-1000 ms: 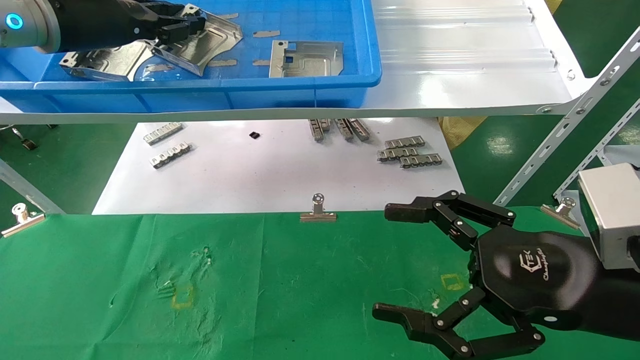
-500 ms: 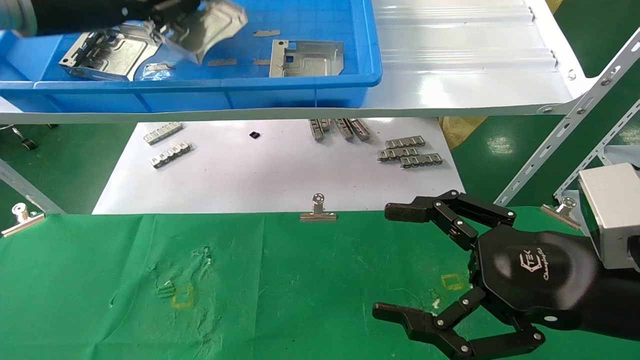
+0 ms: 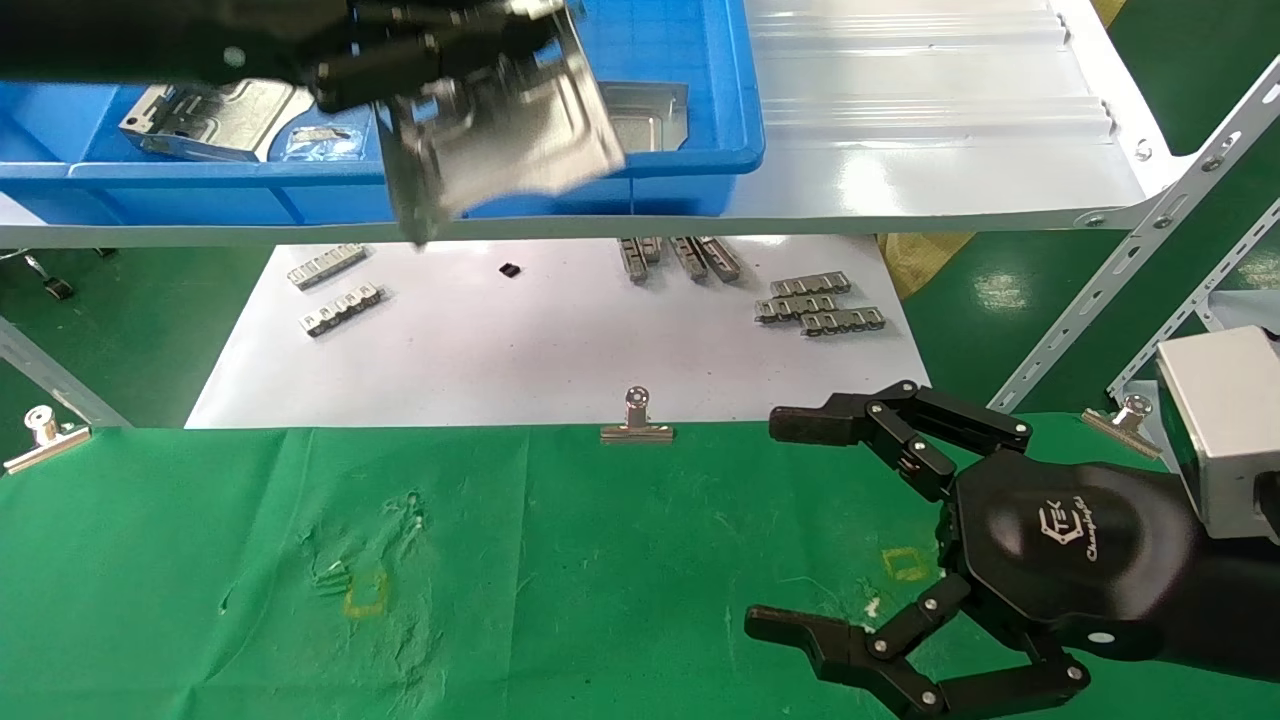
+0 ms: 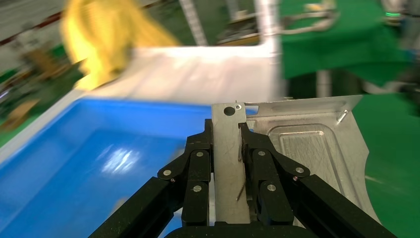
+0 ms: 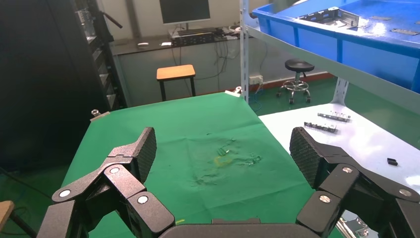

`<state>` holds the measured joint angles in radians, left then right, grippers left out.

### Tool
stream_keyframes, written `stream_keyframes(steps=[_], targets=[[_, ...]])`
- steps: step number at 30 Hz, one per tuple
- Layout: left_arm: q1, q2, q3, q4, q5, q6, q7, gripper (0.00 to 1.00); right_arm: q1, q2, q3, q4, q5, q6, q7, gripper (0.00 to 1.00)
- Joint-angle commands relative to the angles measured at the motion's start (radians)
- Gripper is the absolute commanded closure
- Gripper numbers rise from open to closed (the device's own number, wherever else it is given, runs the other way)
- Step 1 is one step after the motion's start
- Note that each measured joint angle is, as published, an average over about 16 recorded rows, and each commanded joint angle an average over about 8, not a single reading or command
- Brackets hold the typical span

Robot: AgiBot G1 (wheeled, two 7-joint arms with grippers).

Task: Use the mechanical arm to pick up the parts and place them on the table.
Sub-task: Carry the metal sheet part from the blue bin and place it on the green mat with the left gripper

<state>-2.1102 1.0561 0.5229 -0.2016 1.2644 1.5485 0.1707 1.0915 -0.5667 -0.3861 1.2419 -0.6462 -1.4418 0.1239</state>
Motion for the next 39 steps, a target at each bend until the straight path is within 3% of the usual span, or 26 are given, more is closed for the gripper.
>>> stream_keyframes(steps=[1, 6, 12, 16, 21, 26, 36, 37, 39], targets=[[0.003, -0.003, 0.003, -0.011, -0.002, 0.055, 0.022, 1.00, 0.000, 0.000, 0.000, 0.000, 0.000, 0.000, 0.000, 0.00], [0.090, -0.069, 0.052, -0.206, -0.099, 0.062, 0.010, 1.00, 0.000, 0.000, 0.000, 0.000, 0.000, 0.000, 0.000, 0.00], [0.241, -0.223, 0.159, -0.520, -0.289, 0.056, -0.042, 1.00, 0.000, 0.000, 0.000, 0.000, 0.000, 0.000, 0.000, 0.00], [0.305, -0.304, 0.248, -0.630, -0.324, 0.048, 0.000, 1.00, 0.000, 0.000, 0.000, 0.000, 0.000, 0.000, 0.000, 0.00], [0.380, -0.344, 0.342, -0.632, -0.250, 0.006, 0.168, 1.00, 0.000, 0.000, 0.000, 0.000, 0.000, 0.000, 0.000, 0.00], [0.470, -0.353, 0.368, -0.562, -0.193, -0.077, 0.321, 1.00, 0.000, 0.000, 0.000, 0.000, 0.000, 0.000, 0.000, 0.00], [0.547, -0.356, 0.377, -0.494, -0.180, -0.143, 0.358, 1.00, 0.000, 0.000, 0.000, 0.000, 0.000, 0.000, 0.000, 0.00], [0.551, -0.355, 0.379, -0.489, -0.175, -0.152, 0.352, 0.98, 0.000, 0.000, 0.000, 0.000, 0.000, 0.000, 0.000, 0.00], [0.560, -0.353, 0.382, -0.480, -0.169, -0.170, 0.342, 0.74, 0.000, 0.000, 0.000, 0.000, 0.000, 0.000, 0.000, 0.00]])
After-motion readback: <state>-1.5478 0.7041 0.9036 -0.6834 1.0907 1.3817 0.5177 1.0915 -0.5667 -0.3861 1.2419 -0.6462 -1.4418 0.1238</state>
